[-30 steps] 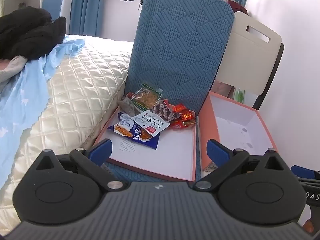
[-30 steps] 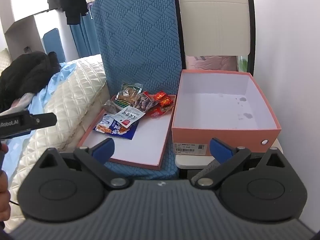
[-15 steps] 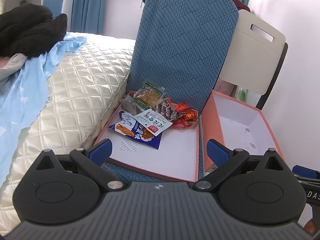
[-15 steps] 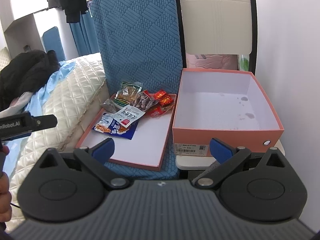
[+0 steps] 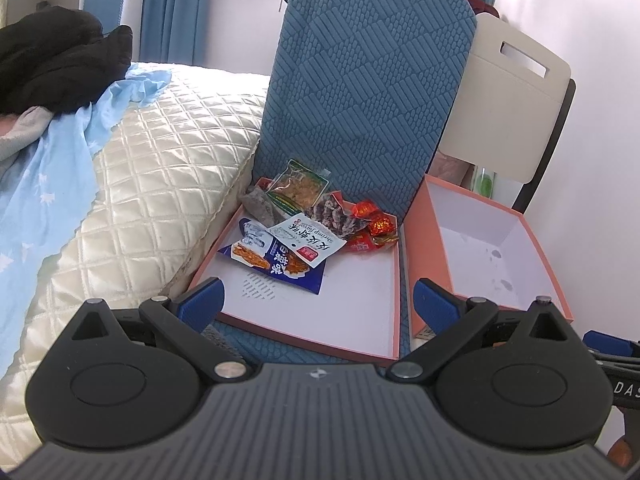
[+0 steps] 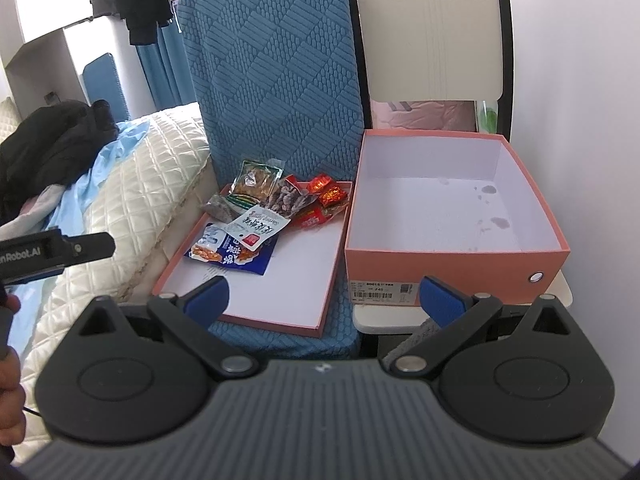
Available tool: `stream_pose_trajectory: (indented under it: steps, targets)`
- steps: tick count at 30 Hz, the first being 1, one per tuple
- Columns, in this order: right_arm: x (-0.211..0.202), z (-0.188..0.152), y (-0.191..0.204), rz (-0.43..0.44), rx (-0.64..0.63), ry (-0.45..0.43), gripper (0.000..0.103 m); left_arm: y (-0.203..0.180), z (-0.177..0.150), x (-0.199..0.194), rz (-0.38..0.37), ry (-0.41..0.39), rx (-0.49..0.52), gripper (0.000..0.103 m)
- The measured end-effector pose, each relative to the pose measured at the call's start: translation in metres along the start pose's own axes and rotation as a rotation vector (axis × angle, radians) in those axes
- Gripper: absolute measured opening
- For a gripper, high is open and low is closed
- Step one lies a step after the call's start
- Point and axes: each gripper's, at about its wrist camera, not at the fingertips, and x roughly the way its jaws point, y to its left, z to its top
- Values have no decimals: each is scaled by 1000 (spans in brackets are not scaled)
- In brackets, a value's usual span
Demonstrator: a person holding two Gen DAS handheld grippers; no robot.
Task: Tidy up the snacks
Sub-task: 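Move both tools toward the snack packets on the white tray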
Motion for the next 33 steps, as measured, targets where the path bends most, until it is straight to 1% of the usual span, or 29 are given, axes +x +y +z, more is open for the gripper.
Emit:
stream_pose_trajectory:
  steps: [11, 21, 29, 33]
  targets:
    - [4, -1, -1, 4, 10, 11, 103, 0, -3, 3, -13, 14, 7, 102]
    - [9, -4, -1, 60, 23, 31, 103, 2, -2, 10, -7, 34, 15, 102]
    - [12, -6, 0, 86, 7, 51, 103, 7, -6, 16, 7, 61, 10, 102]
    - [13, -8, -2, 87, 29, 59, 103, 8, -10, 19, 5, 67, 11, 102]
